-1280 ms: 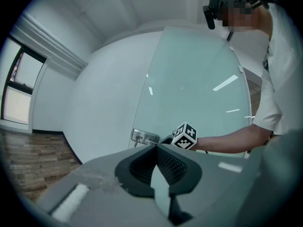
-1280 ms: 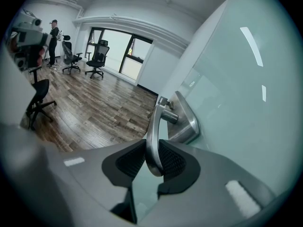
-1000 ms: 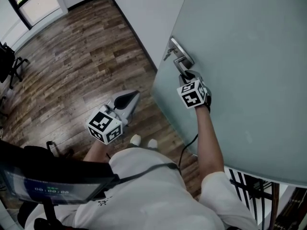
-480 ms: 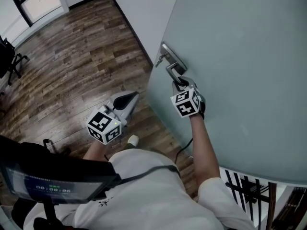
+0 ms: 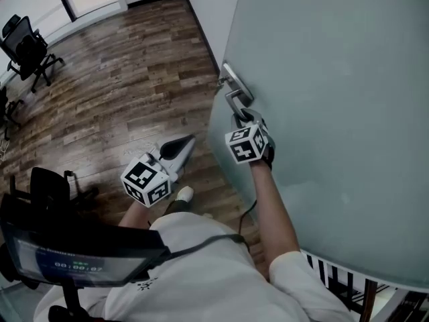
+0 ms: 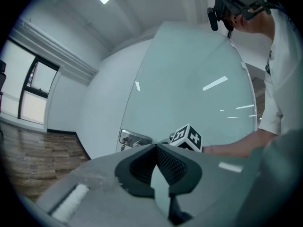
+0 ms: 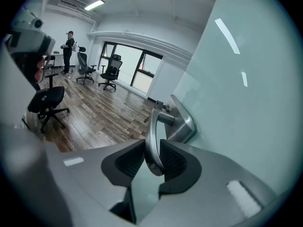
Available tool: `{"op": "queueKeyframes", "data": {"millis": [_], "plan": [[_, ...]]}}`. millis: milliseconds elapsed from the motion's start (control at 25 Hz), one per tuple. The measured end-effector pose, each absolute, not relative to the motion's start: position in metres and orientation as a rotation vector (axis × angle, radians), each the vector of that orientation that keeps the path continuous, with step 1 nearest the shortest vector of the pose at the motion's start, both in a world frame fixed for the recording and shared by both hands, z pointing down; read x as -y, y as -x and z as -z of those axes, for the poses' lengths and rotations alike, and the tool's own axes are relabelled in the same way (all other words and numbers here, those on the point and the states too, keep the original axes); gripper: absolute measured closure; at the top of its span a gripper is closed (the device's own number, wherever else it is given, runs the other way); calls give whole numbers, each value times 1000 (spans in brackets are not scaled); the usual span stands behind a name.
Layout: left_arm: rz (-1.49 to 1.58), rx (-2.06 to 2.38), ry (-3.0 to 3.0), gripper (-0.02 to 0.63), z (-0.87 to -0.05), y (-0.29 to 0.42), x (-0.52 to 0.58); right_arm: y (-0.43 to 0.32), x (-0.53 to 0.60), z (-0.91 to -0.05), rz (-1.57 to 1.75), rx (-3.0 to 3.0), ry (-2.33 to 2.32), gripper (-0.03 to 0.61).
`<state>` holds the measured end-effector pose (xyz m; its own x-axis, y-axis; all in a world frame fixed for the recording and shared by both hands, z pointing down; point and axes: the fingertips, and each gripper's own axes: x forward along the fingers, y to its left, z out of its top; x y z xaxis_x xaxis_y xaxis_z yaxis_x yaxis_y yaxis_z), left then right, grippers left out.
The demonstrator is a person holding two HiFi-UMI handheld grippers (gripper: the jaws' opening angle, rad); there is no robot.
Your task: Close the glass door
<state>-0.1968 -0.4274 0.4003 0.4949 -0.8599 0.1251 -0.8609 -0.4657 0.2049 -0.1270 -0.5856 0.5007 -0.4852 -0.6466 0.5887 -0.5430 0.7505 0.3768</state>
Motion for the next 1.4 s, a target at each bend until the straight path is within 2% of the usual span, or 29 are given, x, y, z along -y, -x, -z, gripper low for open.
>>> {"op": "queueKeyframes", "data": {"millis": [480, 1400], "plan": [[-53, 1795, -2231, 609, -429, 188, 284, 142, 537, -504, 247, 2249, -851, 477], [31, 1991, -2067, 609, -428, 210, 168, 179, 461, -504, 276, 2319, -718, 479]]}}
